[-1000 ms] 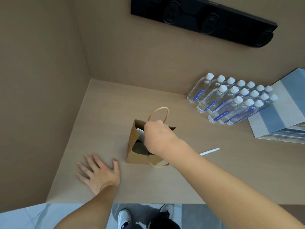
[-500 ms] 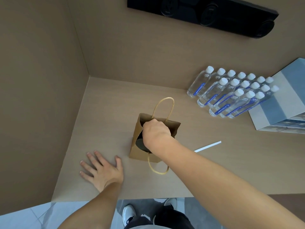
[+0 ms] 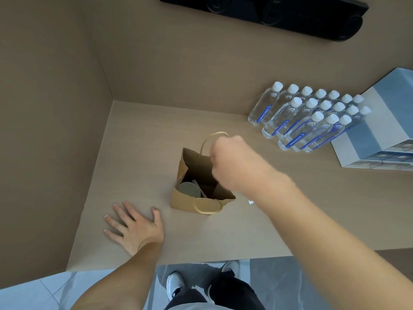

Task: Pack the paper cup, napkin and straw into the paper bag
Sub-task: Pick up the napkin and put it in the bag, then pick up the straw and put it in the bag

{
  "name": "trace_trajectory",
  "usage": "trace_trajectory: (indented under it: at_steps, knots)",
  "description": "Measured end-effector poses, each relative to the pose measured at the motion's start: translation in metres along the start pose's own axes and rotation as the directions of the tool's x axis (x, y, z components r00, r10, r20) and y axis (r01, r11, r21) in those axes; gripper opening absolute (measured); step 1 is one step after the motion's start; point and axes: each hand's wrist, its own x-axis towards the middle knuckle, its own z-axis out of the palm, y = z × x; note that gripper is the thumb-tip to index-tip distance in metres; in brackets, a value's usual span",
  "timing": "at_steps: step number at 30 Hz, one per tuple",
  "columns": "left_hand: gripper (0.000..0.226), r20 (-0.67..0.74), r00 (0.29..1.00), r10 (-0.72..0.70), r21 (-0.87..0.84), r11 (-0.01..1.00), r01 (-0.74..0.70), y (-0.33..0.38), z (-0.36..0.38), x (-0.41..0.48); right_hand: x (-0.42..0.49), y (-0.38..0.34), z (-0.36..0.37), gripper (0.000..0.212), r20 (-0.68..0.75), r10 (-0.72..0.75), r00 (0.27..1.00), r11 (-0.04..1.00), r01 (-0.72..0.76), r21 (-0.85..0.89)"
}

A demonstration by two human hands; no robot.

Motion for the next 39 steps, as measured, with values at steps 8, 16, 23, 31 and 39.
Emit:
trace_trajectory:
  at_steps: [8,16,23,31,39]
  knots:
    - [0.085,-0.011,0.999,-0.044,-0.029,0.999,0.044,0.004,-0.004,0.009,0.006,0.087,0.000,0.020,-0.279,0.207,0.937,0.957,-0.136,0.255]
    - [0.084,-0.039,0.998,-0.057,-0.036,0.998,0.056,0.003,0.008,0.014,0.056,0.182,0.140,0.035,0.024,0.335,0.942,0.932,-0.335,0.140]
    - [0.085,-0.067,0.997,-0.045,-0.023,0.999,0.044,0.000,0.012,0.014,0.059,0.205,0.195,0.032,-0.005,0.324,0.946,0.931,-0.318,0.176]
    - [0.086,-0.067,0.997,-0.042,-0.002,0.999,0.042,0.003,0.007,0.011,0.066,0.205,0.195,0.026,0.003,0.201,0.980,0.979,-0.201,0.017]
    - [0.085,-0.078,0.996,-0.039,0.005,0.999,0.040,0.001,0.010,0.012,0.069,0.147,0.063,0.005,-0.583,0.136,0.801,0.858,0.199,0.474]
